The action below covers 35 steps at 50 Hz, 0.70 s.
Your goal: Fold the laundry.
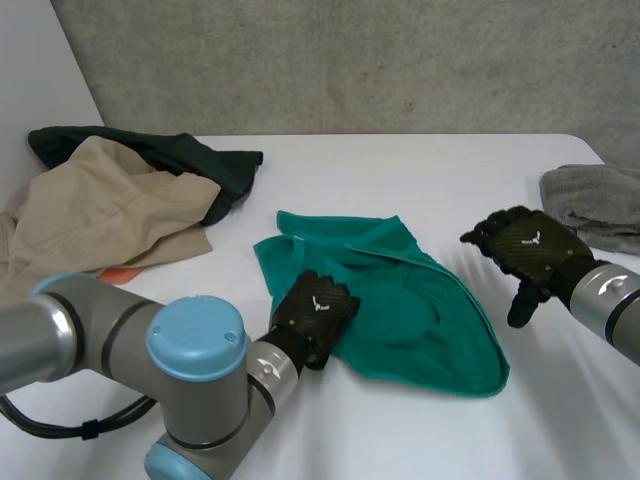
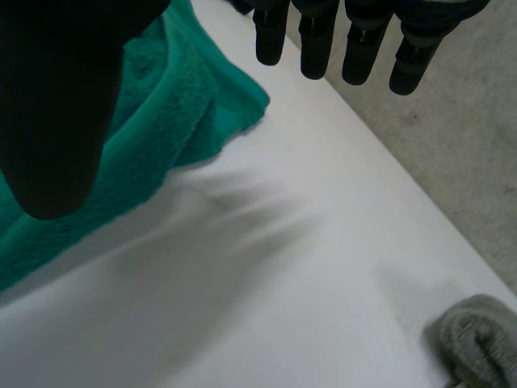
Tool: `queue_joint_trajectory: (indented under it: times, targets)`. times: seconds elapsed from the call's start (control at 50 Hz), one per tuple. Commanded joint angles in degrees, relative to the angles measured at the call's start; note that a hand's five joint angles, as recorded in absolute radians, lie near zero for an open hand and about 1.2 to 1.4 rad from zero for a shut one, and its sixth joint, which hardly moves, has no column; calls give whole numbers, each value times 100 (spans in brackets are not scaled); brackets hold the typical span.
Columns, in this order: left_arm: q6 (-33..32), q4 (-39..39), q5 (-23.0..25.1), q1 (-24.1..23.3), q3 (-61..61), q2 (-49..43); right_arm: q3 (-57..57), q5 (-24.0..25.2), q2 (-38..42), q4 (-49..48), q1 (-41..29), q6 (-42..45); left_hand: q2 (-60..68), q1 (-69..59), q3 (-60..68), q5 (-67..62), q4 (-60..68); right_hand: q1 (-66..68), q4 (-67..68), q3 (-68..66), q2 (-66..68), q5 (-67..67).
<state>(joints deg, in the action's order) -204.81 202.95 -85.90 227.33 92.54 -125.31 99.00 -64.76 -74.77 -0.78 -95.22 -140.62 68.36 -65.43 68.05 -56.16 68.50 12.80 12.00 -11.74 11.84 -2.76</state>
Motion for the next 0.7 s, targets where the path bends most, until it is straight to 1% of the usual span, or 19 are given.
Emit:
queue_joint_trajectory:
  times: [0.02, 0.04, 0.08, 0.1, 0.14, 0.16, 0.2, 0.22, 0.24, 0.34, 0.38, 0.52, 0.54, 0.56, 0.58, 0.6, 0.62, 0.64, 0.7]
  targets:
    - [-253, -168, -436, 48, 159, 1121, -837, 542, 85, 157, 21, 306, 1164, -1457, 1195, -1384, 1150, -280, -200, 174, -184, 276]
    - [-253, -203, -454, 57, 194, 1245, -1117, 874, 146, 340, 99, 498, 1164, -1457, 1195, -1384, 1150, -280, -200, 174, -184, 276]
    - [-244, -299, -472, 48, 317, 1631, -1426, 1157, 365, 578, 196, 728, 1164, -1457, 1195, -1384, 1150, -280, -200, 174, -184, 276]
    - [-244, -335, -472, 57, 361, 1772, -1758, 1524, 706, 858, 301, 972, 1164, -1457, 1195, -1384, 1150, -280, -200, 174, -184, 276]
    - [-244, -414, -489, 92, 493, 2150, -2094, 1817, 998, 1149, 320, 1220, 1164, -1457, 1195, -1384, 1150, -280, -200, 174, -184, 276]
    - [-253, -449, -489, 118, 545, 2282, -2417, 2062, 1269, 1455, 311, 1482, 1164, -1457, 1195, -1384, 1150, -280, -200, 174, -184, 276]
    - [-253, -502, -480, 171, 695, 2528, -2744, 2248, 1508, 1694, 285, 1764, 1164, -1457, 1195, -1384, 1150, -280, -200, 174, -184, 276]
    - [-253, -511, -489, 171, 739, 2607, -2859, 2266, 1587, 1782, 276, 1870, 1164, -1457, 1195, -1384, 1150, -280, -200, 174, -184, 276]
    - [-261, -537, -480, 180, 826, 2756, -3130, 2284, 1814, 1922, 241, 2167, 1164, -1457, 1195, -1384, 1150, -280, -200, 174, -184, 276]
    - [-253, -590, -489, 233, 1055, 3056, -3650, 2293, 2563, 1959, 39, 2828, 1164, -1457, 1195, -1384, 1150, -280, -200, 174, -184, 276]
    - [-253, -590, -489, 259, 1126, 3100, -3835, 2310, 2844, 1950, -180, 3092, 1164, -1457, 1195, -1384, 1150, -280, -200, 174, -184, 276]
    - [-253, -625, -507, 321, 1293, 3179, -4195, 2301, 3468, 1836, -672, 3813, 1164, -1457, 1195, -1384, 1150, -280, -200, 174, -184, 276]
    - [-244, -634, -507, 356, 1293, 3206, -4231, 2293, 3530, 1819, -708, 3849, 1164, -1457, 1195, -1384, 1150, -90, -10, -16, 6, 86]
    - [-244, -634, -507, 382, 1293, 3214, -4257, 2293, 3574, 1818, -726, 3884, 1164, -1457, 1195, -1384, 1150, 246, 326, -353, 342, -250]
    - [-244, -642, -507, 408, 1293, 3241, -4292, 2293, 3618, 1810, -752, 3919, 1164, -1457, 1195, -1384, 1150, 983, 1062, -1089, 1078, -986]
    - [-244, -642, -507, 443, 1293, 3276, -4388, 2275, 3662, 1766, -770, 3937, 1164, -1457, 1195, -1384, 1150, 3821, 3901, -3927, 3917, -3825]
    - [-253, -642, -507, 513, 1293, 3346, -4459, 2223, 3654, 1722, -770, 3911, 1164, -1457, 1195, -1384, 1150, 5581, 5661, -5687, 5677, -5585]
    - [-253, -642, -515, 540, 1293, 3381, -4538, 2135, 3627, 1661, -770, 3876, 1164, -1457, 1195, -1384, 1150, 6709, 6788, -6815, 6804, -6713]
    - [-253, -634, -516, 663, 1232, 3530, -4653, 1626, 3426, 1310, -814, 3586, 1164, -1457, 1195, -1384, 1150, 6720, 6800, -6826, 6816, -6724]
